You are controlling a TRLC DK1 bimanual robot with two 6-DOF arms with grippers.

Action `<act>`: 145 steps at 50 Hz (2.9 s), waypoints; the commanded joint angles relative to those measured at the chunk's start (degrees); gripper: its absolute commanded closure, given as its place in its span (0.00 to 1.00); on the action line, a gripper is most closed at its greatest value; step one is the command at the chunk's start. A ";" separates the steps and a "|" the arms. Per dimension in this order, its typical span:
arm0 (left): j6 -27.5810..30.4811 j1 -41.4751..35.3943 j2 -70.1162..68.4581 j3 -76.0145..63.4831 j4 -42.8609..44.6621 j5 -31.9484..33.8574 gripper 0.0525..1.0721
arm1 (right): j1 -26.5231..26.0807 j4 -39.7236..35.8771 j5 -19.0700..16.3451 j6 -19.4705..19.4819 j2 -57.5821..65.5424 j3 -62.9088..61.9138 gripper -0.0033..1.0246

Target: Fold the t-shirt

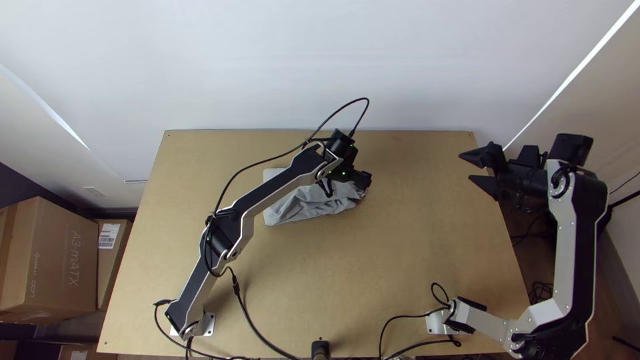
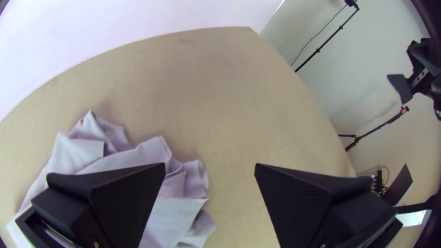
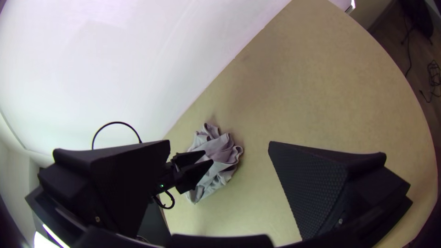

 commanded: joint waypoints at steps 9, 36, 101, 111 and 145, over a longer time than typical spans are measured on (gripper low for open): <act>-1.79 1.54 -4.14 2.14 1.03 0.42 0.04 | 8.37 5.54 0.65 1.35 -1.52 -10.72 0.04; 10.96 17.27 -16.62 -9.54 -11.09 -6.34 0.04 | 33.42 10.82 4.17 8.38 26.26 0.53 0.04; 14.47 18.77 -7.13 -11.74 -5.73 -6.26 0.04 | 43.09 11.17 9.36 1.88 37.59 3.61 0.97; 13.68 15.52 -5.19 -8.49 -6.61 -6.26 0.04 | 42.74 12.40 9.71 1.27 34.52 -3.78 0.51; 13.15 12.27 -2.73 -5.15 -12.76 -5.38 0.04 | 38.60 17.76 10.41 7.24 40.50 3.61 0.07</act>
